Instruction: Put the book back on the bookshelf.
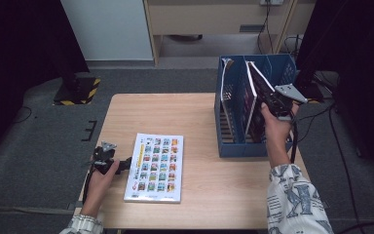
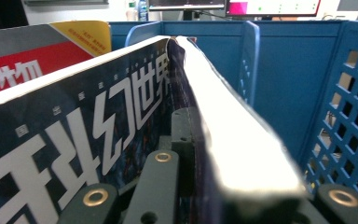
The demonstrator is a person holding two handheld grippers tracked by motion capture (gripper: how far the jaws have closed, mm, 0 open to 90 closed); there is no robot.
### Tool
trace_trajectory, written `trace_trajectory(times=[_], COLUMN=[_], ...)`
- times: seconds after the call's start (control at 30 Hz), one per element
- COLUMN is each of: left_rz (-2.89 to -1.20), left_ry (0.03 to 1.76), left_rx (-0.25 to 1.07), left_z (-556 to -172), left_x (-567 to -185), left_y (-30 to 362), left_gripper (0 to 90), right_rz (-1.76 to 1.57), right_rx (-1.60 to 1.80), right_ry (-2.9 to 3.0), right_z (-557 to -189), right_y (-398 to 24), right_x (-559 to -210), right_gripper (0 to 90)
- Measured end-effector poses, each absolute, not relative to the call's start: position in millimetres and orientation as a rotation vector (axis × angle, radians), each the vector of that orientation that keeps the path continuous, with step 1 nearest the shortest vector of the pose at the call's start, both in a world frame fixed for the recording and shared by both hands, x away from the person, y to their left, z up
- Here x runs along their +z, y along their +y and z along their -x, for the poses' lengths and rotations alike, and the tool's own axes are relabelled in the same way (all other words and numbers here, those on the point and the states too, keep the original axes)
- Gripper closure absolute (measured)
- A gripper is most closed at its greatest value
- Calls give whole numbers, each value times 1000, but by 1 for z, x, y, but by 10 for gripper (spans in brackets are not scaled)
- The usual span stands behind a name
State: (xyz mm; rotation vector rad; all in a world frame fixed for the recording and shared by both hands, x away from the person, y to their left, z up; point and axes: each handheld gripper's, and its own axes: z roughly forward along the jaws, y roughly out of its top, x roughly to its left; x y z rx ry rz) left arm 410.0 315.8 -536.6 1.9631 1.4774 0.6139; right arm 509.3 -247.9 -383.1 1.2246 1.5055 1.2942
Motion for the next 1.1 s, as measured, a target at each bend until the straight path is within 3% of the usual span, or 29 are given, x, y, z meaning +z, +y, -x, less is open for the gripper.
trace_trajectory(times=[0.6,0.77,1.1], left_rz=[-1963,-1963,-1964], left_ry=[1477,1477,1477], left_rx=[614,614,614], left_z=[-410,-410,-410], left_x=[-537,-537,-537], left_y=[316,316,316], left_gripper=[20,20,19], right_rz=[-1193,-1179,-1221], right_rx=[1297,1291,1254], right_ry=[1609,1625,1475], right_z=[-502,-502,-505], right_y=[-248,-250,-251], right_x=[-379,-378,-374], right_gripper=[782,839,841])
